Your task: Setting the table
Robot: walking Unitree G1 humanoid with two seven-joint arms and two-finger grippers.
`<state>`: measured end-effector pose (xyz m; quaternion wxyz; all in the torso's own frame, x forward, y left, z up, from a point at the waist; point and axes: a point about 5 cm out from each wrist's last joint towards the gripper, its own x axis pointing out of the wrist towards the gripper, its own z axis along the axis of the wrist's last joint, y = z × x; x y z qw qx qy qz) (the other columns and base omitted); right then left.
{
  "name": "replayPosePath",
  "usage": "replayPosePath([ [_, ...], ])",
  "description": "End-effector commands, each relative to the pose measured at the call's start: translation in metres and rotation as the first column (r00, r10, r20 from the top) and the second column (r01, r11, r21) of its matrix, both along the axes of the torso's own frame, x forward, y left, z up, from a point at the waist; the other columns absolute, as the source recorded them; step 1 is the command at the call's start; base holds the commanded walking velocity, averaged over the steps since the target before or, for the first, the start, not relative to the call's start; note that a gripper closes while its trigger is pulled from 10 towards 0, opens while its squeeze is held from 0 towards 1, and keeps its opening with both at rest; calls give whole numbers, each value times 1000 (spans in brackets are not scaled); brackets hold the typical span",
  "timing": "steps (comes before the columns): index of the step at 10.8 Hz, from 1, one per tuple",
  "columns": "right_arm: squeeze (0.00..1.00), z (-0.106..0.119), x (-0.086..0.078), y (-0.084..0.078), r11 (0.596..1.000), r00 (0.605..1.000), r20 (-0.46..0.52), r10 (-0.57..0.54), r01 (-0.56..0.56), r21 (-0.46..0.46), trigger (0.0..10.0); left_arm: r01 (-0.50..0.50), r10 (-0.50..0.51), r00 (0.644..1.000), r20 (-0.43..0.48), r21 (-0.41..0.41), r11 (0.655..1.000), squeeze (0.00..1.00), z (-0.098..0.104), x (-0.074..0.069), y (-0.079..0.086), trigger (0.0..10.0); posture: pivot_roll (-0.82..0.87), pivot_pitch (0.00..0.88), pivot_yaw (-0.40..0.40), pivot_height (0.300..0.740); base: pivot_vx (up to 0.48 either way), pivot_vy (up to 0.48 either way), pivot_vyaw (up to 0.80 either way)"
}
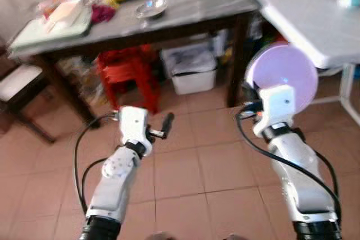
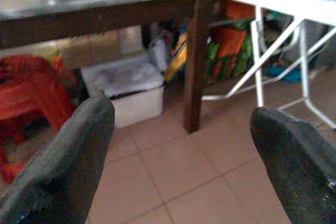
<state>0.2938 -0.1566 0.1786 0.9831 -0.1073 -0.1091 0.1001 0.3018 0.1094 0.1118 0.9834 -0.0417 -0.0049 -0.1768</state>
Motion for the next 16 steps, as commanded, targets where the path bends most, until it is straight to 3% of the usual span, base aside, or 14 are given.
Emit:
replayPosePath([
  [1,0,5,-1,11,999,999,26,42,-42,8,10000,-39,39,999,2,19,999,0,-2,-1,13,10000,-100,93,122,740,0,0,0],
  [7,0,5,-3,12,999,998,32,54,-53,-12,10000,32,-31,999,30,-20,999,0,4,-4,13,10000,-102,103,115,740,91,0,0],
  [16,0,5,-3,14,999,998,39,52,-52,-6,10000,71,-70,997,15,-28,997,0,5,-4,7,10000,-108,107,132,740,322,0,484],
])
